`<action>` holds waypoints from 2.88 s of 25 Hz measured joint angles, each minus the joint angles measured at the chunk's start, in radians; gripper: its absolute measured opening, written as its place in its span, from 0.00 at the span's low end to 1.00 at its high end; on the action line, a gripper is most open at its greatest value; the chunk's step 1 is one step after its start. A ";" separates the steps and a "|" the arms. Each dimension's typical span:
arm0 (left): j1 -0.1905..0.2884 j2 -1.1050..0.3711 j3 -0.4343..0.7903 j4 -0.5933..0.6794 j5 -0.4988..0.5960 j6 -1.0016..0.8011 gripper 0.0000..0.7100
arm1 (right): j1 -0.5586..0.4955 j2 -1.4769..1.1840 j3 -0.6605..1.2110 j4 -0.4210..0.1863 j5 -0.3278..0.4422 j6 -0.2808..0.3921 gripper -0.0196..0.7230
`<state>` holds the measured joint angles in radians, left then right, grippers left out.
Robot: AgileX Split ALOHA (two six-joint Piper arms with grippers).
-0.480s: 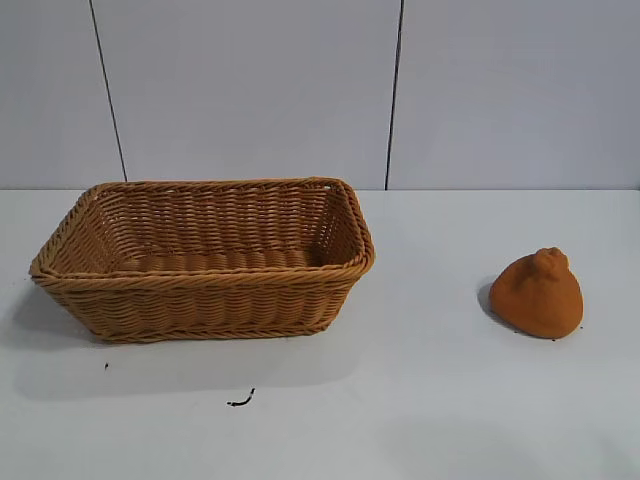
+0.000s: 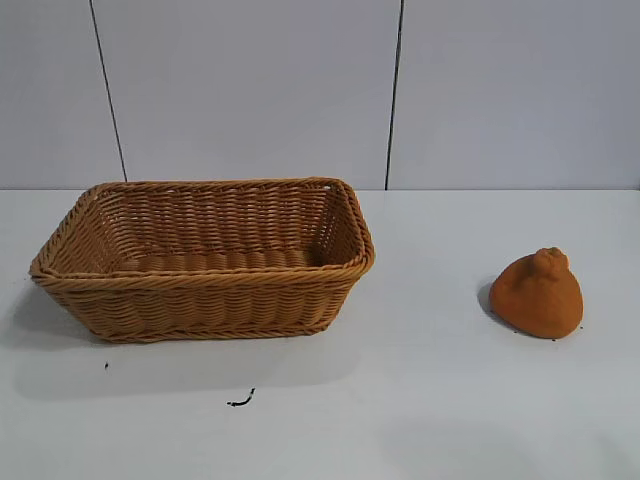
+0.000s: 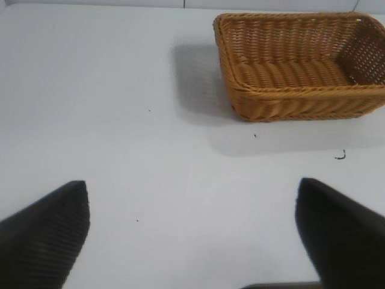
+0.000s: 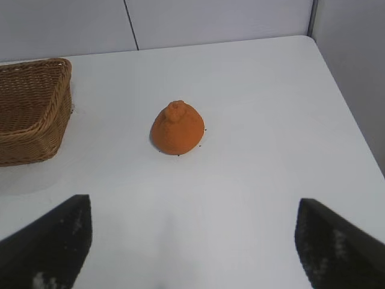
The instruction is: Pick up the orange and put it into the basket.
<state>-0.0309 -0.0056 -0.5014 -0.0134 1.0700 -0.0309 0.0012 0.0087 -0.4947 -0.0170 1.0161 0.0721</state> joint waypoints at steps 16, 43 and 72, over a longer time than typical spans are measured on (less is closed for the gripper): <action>0.000 0.000 0.000 0.000 0.000 0.000 0.94 | 0.000 0.838 -0.438 0.026 -0.021 0.000 0.88; 0.000 0.000 0.000 0.000 0.000 0.000 0.94 | 0.000 1.999 -0.969 0.147 -0.016 -0.072 0.87; 0.000 0.000 0.000 0.000 0.000 0.000 0.94 | 0.044 2.146 -1.273 0.017 0.176 0.000 0.08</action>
<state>-0.0309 -0.0056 -0.5014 -0.0134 1.0700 -0.0309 0.0447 2.1545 -1.7673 0.0000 1.1926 0.0722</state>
